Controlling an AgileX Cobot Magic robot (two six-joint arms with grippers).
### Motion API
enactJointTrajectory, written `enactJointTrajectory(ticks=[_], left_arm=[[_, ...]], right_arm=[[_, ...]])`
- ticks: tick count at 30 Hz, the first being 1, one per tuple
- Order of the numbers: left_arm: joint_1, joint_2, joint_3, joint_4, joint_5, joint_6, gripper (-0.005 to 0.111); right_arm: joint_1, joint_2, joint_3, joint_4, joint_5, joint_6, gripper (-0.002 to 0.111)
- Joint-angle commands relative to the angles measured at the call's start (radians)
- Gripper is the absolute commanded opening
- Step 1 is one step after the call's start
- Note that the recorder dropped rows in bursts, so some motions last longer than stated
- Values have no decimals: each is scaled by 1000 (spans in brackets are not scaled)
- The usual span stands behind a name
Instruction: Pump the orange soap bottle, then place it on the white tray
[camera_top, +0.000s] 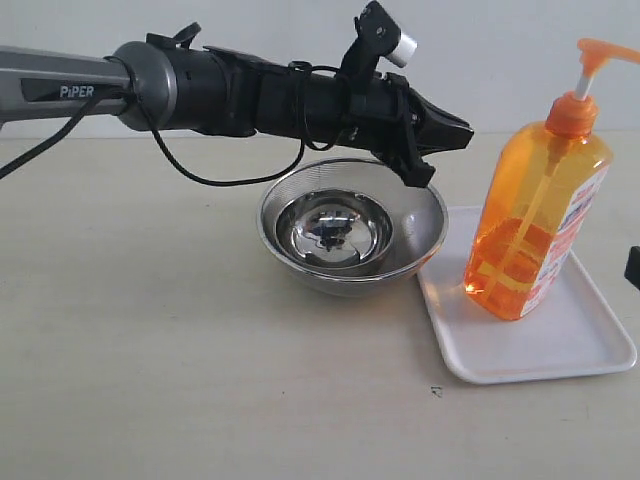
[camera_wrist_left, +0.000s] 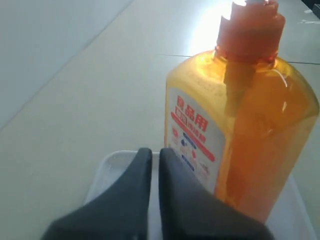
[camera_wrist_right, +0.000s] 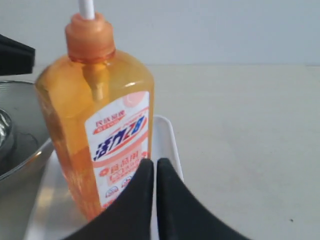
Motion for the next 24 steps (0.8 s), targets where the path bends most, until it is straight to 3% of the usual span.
enactJointTrajectory(ticks=[1, 10, 20, 24], left_arm=[[6, 0, -6, -21, 29, 8, 5], [13, 38, -6, -27, 114, -12, 5], [13, 38, -6, -27, 96, -3, 5], [13, 38, -6, -27, 96, -3, 5]], right_arm=[[-2, 115, -10, -33, 81, 52, 0], [-2, 215, -88, -33, 101, 36, 0], [-3, 215, -158, -33, 191, -80, 0], [-47, 215, -200, -33, 125, -154, 0]])
